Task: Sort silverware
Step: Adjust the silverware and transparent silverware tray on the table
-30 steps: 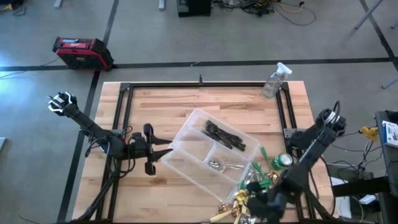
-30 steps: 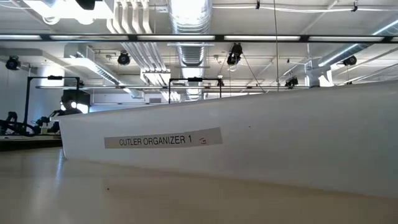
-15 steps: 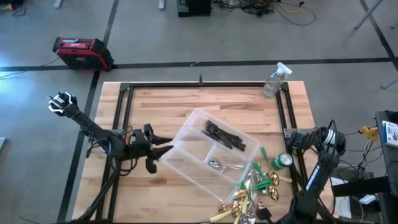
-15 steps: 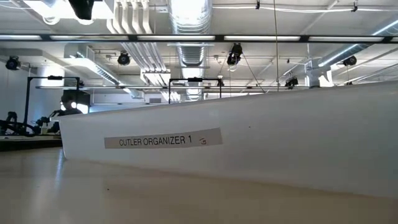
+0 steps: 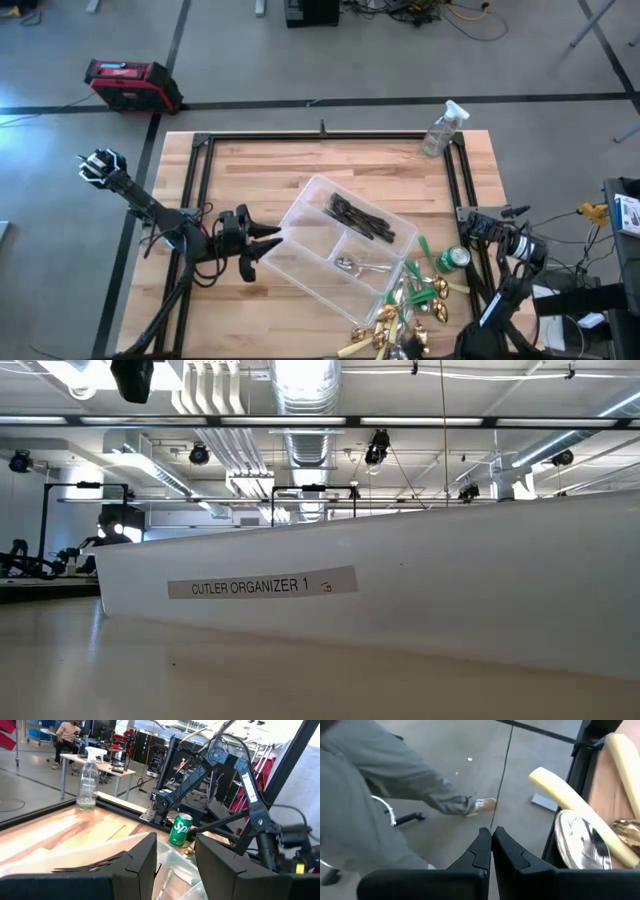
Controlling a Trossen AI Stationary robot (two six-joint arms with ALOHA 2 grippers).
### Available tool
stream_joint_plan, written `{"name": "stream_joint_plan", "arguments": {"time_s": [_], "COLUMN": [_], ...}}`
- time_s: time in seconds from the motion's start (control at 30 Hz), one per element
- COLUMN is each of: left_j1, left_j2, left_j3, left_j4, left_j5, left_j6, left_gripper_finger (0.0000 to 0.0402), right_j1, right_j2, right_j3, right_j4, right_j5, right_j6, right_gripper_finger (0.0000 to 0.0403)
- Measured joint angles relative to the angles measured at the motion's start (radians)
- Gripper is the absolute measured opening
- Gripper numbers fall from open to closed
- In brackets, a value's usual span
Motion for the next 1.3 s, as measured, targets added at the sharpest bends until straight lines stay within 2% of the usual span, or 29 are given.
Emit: {"name": "stream_joint_plan", "arguments": {"time_s": [0.2,0.67,0.93,1.3], "left_j1": [0.000,0.000,0.000,0.000], "left_j2": [-0.003,-0.004,-0.005,-0.004], "left_j3": [0.000,0.000,0.000,0.000], "left_j4": [0.010,0.008,-0.003,-0.005], "left_j5": [-0.002,-0.007,-0.007,-0.007], "left_j6": [-0.013,-0.047,-0.031,-0.020], "left_gripper_finger": [0.0119,0.0119,0.0119,0.0119], "right_j1": [-0.003,-0.068,-0.105,-0.152], "right_j2": [0.020,0.021,0.021,0.021], "right_j3": [0.000,0.002,0.002,0.002], "right_j4": [0.062,0.041,-0.055,-0.082], "right_j5": [0.065,0.028,0.012,0.012], "right_j6": [-0.071,-0.231,-0.231,-0.233], "right_gripper_finger": [0.0000,0.0000,0.0000,0.0000]}}
